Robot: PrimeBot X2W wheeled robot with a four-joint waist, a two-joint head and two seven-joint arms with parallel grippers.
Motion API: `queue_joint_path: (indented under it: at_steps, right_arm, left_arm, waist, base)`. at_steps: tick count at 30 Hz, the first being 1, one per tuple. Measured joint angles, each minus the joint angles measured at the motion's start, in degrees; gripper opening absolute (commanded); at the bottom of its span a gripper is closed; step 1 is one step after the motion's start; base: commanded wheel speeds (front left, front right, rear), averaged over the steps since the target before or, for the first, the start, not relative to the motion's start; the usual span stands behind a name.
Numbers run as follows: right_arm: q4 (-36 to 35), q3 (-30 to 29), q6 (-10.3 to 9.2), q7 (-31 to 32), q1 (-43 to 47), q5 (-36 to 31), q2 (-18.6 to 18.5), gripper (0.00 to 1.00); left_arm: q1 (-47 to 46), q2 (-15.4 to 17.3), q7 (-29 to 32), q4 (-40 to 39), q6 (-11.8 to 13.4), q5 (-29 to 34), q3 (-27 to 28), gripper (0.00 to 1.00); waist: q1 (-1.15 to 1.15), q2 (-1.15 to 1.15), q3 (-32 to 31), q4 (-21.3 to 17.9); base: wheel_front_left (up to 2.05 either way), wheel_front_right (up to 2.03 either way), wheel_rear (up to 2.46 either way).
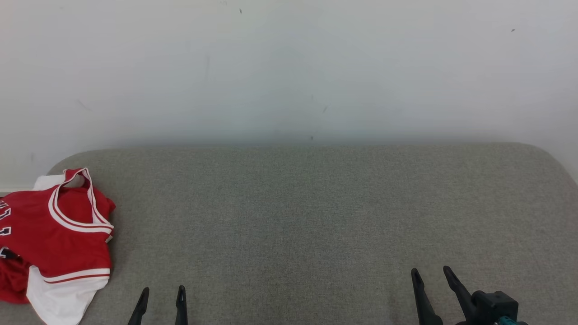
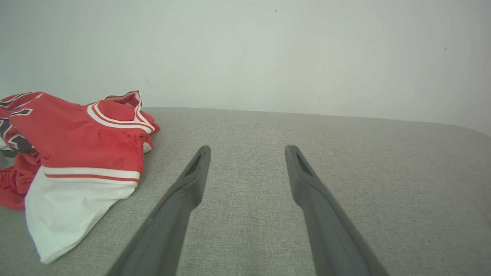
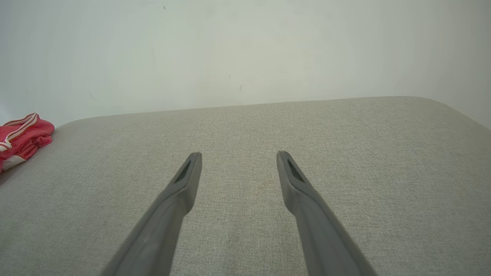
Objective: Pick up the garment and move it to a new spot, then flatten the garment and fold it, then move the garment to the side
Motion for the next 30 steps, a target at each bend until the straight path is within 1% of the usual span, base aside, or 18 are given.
queue_joint_path:
  at_steps: [5, 19, 24, 30]
  right_arm:
    - [0.46, 0.18, 0.00, -0.40, 0.00, -1.27, 0.00, 1.00]
    - [0.74, -0.15, 0.00, -0.64, 0.01, -1.33, -0.01, 1.00]
    - [0.96, -0.26, 0.00, -1.01, 0.12, -0.94, -0.03, 1.00]
    - [1.29, 0.08, 0.00, -1.44, 0.84, -0.01, -0.04, 1.00]
  left_arm:
    - [0.08, -0.05, -0.49, 0.00, 0.00, 1.80, -0.05, 1.00]
    - [0.07, -0.14, -0.49, 0.25, -0.03, 1.79, -0.43, 1.00]
    - [-0.09, -0.19, -0.49, 0.53, -0.01, 1.78, -0.59, 1.00]
    - [-0.02, -0.21, -0.49, 0.73, 0.04, 2.07, -0.65, 1.00]
  waist:
    - [0.00, 0.00, -0.18, -0.05]
    - [-0.01, 0.00, 0.02, 0.34]
    - [-0.01, 0.00, -0.03, 1.91]
    - [-0.01, 0.00, -0.34, 5.42]
  base:
    - [0.00, 0.00, 0.00]
    - [0.00, 0.00, 0.00]
    - [0.00, 0.00, 0.00]
    - [0.00, 0.00, 0.00]
